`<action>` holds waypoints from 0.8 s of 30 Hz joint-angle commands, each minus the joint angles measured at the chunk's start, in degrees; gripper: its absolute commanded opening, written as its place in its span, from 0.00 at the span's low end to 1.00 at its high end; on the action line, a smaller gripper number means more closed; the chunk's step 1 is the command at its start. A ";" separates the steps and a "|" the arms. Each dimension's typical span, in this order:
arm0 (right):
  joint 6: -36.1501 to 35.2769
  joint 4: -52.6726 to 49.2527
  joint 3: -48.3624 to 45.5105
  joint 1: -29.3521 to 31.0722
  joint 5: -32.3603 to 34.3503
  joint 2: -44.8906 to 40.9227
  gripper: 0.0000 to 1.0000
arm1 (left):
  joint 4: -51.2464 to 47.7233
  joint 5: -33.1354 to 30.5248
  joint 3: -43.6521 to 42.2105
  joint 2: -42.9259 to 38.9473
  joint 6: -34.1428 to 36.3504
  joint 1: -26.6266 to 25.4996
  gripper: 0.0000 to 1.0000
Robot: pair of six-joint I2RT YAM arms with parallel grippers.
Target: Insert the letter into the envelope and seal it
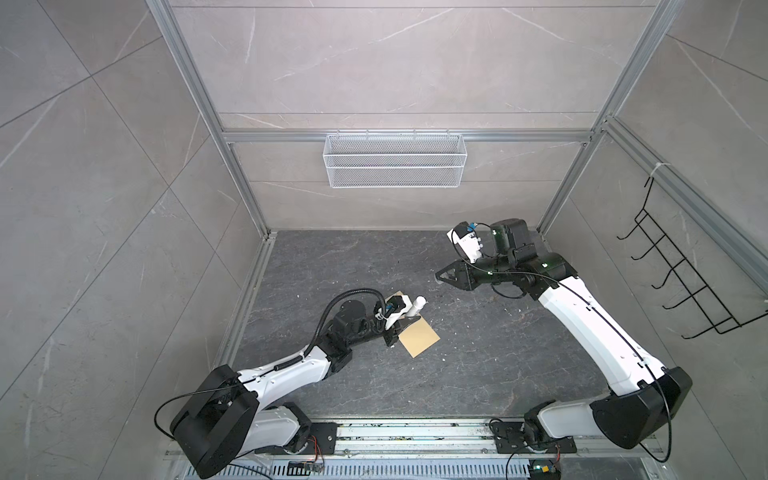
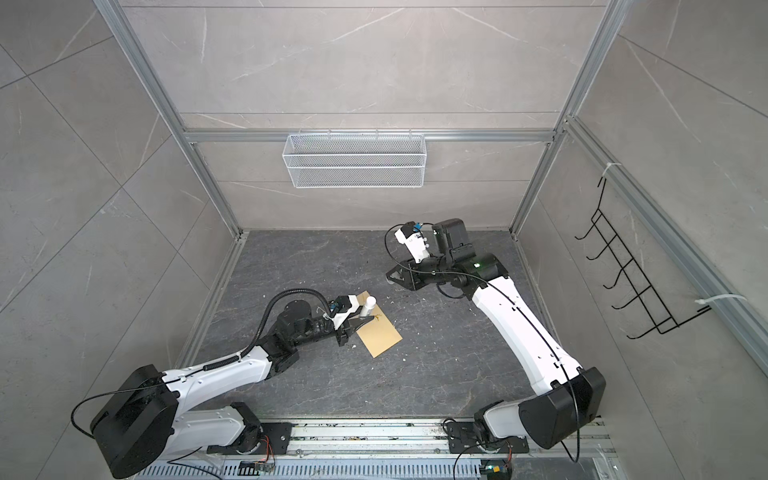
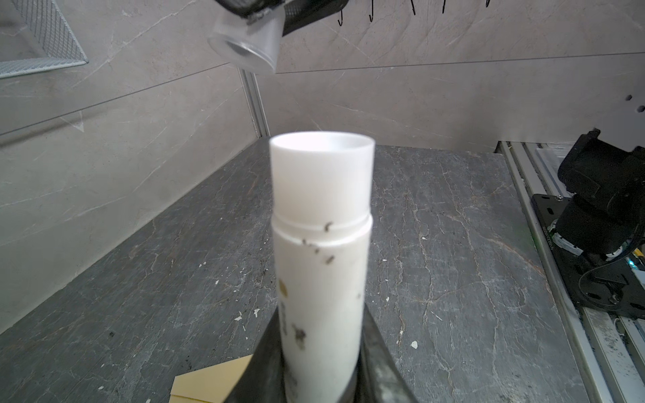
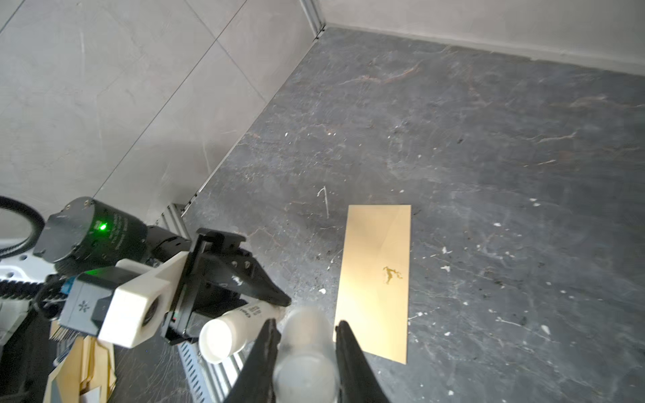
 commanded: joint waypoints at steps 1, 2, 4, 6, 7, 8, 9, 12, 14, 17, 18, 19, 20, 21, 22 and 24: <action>-2.33 -3.21 0.94 1.98 -1.44 -0.12 0.20 | 1.51 1.98 2.30 0.08 -0.37 -0.03 0.00; -2.56 -3.46 1.08 2.67 -1.20 -0.04 0.20 | 1.47 1.99 2.35 0.01 -0.37 0.03 0.00; -2.88 -3.78 1.27 3.65 -0.83 0.13 0.20 | 1.47 1.98 2.25 0.00 -0.33 -0.05 0.00; -3.04 -4.02 1.45 4.25 -0.75 0.36 0.19 | 1.50 1.94 2.32 0.02 -0.31 0.00 0.00; -3.29 -4.27 1.55 4.58 -0.76 0.45 0.19 | 1.44 1.94 2.27 -0.06 -0.33 -0.02 0.00; -3.38 -4.33 1.67 4.80 -0.92 0.59 0.19 | 1.53 1.89 2.17 -0.13 -0.34 -0.03 0.00; -3.33 -4.39 1.57 5.06 -0.88 0.58 0.19 | 1.52 1.90 2.17 -0.11 -0.31 -0.04 0.00; -3.37 -4.33 1.64 5.66 -1.05 0.67 0.19 | 1.52 1.90 2.08 -0.22 -0.30 -0.05 0.00; -3.36 -4.33 1.80 6.03 -1.35 0.91 0.19 | 1.62 1.75 1.99 -0.12 -0.34 0.00 0.00; -3.32 -4.24 1.70 6.50 -1.91 0.98 0.19 | 1.87 1.78 1.88 0.02 -0.36 -0.03 0.00; -3.40 -4.30 1.80 6.67 -1.98 1.05 0.19 | 1.91 1.78 1.92 0.01 -0.31 0.00 0.00; -3.34 -4.34 1.85 6.79 -1.94 1.18 0.19 | 1.92 1.71 1.89 -0.04 -0.34 0.02 0.00; -3.38 -4.33 1.77 6.84 -1.91 1.16 0.19 | 1.97 1.65 1.80 -0.02 -0.35 -0.01 0.00; -3.42 -4.33 1.80 6.87 -1.96 1.35 0.18 | 1.97 1.67 1.80 -0.05 -0.31 -0.04 0.00; -3.45 -4.41 1.93 6.91 -2.05 1.46 0.18 | 1.97 1.70 1.84 -0.05 -0.32 0.00 0.00; -3.51 -4.50 1.95 7.07 -2.45 1.72 0.18 | 1.87 1.59 1.76 -0.15 -0.29 -0.04 0.00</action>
